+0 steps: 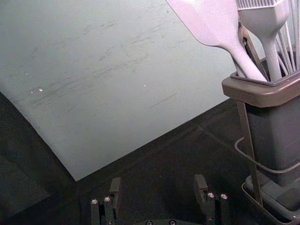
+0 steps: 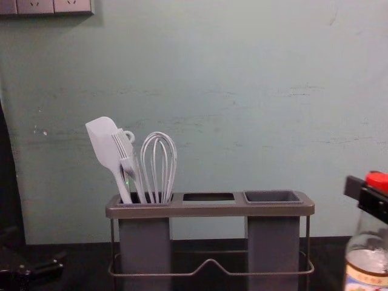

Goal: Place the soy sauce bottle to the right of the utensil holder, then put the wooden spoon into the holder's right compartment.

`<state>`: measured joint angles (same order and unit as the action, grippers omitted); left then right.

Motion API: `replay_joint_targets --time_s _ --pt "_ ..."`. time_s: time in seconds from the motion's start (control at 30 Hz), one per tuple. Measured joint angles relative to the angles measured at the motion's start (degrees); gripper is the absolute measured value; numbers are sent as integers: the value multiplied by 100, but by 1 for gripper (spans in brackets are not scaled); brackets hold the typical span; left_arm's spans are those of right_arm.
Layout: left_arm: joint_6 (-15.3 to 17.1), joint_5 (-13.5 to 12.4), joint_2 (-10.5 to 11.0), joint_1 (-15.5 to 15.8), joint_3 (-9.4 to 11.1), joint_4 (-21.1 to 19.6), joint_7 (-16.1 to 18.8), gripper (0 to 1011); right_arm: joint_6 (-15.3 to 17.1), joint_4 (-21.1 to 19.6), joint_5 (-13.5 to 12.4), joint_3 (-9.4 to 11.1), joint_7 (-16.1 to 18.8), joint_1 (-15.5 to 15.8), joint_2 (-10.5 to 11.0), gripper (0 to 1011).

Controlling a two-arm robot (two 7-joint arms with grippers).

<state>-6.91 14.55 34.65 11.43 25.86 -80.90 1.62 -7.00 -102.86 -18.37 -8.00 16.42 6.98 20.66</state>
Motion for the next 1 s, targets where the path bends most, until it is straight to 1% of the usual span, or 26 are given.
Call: replay_joint_targets --time_s 0.13,0.23,0.27,0.3,0.33,0.37,0.47,0.5,0.53,0.6,0.67,0.77,0.8,1.0 --pt "0 0 0 0 0 0 0 1000 -112 302 -49 82 43 -162 -45 378" --pt "0 0 0 0 0 0 0 1000 -358 710 -148 100 163 -404 -165 378" --pt "0 0 0 0 0 0 0 1000 -358 710 -148 100 163 -404 -165 380" --pt "0 0 0 0 0 0 0 1000 -450 884 -186 97 216 -524 -218 380" --pt "0 0 0 0 0 0 0 1000 -498 977 -207 92 250 -590 -243 380" --pt "0 0 0 0 1 0 0 1000 -575 1155 -276 82 337 -722 -287 378" --pt "0 0 0 0 0 0 0 1000 -639 1422 -375 71 433 -922 -348 380" --pt "0 0 0 0 0 0 0 1000 -651 1596 -422 61 483 -1056 -377 378" --pt "0 0 0 0 0 0 0 1000 -660 1675 -439 54 511 -1127 -390 378" --pt "0 0 0 0 0 0 0 1000 -720 2034 -470 5 614 -1398 -426 380" --pt "0 0 0 0 0 0 0 1000 -784 2299 -487 -32 697 -1592 -450 380" --pt "0 0 0 0 0 0 0 1000 -817 2537 -522 -58 763 -1751 -479 378" --pt "0 -1 0 0 0 0 0 1000 -833 2677 -535 -77 795 -1842 -498 380" --pt "0 0 0 0 0 0 0 1000 -894 3010 -561 -144 875 -2065 -562 380"
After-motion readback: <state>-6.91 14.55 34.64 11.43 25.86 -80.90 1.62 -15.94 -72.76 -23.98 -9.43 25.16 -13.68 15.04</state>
